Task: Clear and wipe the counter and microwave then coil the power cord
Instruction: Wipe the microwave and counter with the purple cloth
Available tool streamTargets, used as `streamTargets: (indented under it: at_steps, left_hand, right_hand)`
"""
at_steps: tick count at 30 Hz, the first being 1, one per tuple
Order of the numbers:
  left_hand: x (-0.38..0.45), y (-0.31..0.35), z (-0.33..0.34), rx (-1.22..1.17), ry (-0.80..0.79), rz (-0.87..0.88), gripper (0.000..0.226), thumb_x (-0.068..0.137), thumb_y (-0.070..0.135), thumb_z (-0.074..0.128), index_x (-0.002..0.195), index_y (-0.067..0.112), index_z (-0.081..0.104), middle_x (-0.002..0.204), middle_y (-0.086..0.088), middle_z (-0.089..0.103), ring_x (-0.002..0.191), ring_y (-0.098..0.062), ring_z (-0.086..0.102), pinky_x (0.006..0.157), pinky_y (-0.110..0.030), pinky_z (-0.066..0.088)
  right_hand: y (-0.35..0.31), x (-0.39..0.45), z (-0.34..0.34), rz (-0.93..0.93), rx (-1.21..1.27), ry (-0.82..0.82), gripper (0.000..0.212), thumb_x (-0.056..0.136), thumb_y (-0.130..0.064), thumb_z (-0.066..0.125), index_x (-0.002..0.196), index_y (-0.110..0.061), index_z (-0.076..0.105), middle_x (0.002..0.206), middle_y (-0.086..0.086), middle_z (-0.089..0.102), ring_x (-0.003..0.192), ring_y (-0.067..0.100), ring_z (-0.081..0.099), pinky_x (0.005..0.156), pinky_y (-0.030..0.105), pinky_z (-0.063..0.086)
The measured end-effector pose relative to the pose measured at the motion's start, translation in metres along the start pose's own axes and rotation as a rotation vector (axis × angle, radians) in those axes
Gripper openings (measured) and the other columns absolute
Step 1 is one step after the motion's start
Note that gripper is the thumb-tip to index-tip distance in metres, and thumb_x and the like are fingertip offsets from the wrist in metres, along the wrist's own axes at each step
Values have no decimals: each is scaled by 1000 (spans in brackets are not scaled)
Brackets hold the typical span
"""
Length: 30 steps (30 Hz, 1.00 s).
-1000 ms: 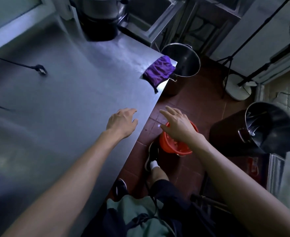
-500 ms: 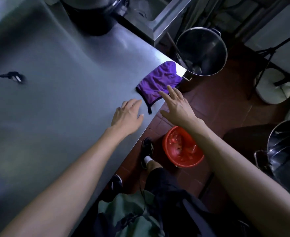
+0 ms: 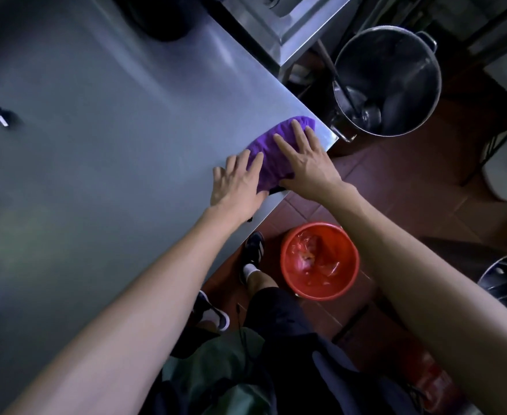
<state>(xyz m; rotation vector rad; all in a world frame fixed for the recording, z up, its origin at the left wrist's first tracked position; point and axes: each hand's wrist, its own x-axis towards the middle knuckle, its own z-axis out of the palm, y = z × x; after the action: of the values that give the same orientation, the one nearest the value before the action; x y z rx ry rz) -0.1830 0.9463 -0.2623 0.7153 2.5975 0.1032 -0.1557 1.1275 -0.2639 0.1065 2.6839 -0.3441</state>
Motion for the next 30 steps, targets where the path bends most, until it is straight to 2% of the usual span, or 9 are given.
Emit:
streamTargets:
  at_steps: [5,8,12,17,22,26,30]
  left_hand:
    - [-3,0,8,22,75,-14,70,88,34,68,148,22,35,146,-7,40,127,-31,40,95,-46,39]
    - [-7,-9,7,9,110,-3,61,88,28,66,144,24,41,138,-3,48,120,-29,46,92,-45,38]
    - [-24,-26,12,-84,162,-16,52,91,22,61,141,24,51,132,0,56,115,-26,52,93,-42,35]
    - [-65,-50,22,-200,221,-65,44,89,23,64,133,25,62,120,3,64,110,-23,57,90,-39,35]
    - [-128,-80,31,-283,324,-74,40,84,19,70,124,20,69,114,0,70,103,-26,63,86,-42,42]
    - [-184,-103,37,-281,436,-102,40,78,15,76,118,18,72,109,0,72,98,-27,65,82,-42,44]
    - [-252,-132,43,-258,592,-169,42,73,12,79,115,18,74,107,1,72,96,-26,66,79,-41,46]
  right_hand:
    - [-2,4,3,-20,41,81,86,73,-29,78,150,-22,40,159,21,23,135,47,29,108,54,38]
    - [-9,5,4,-41,41,121,75,72,-25,77,142,-22,51,152,21,34,124,48,38,102,52,41]
    - [-27,1,12,-77,1,124,66,76,-27,74,139,-24,54,149,19,38,119,47,40,99,50,42]
    - [-63,-14,29,-142,25,125,59,77,-18,69,135,-22,58,144,19,43,114,45,43,97,49,44]
    - [-101,-40,49,-257,134,129,50,77,-17,69,127,-18,63,132,18,51,105,42,47,87,47,50]
    - [-144,-68,65,-315,225,135,54,76,-16,71,130,-14,62,125,20,54,107,41,52,92,44,47]
    - [-194,-103,73,-438,243,161,57,78,-15,72,134,-16,60,128,17,53,112,38,52,93,42,47]
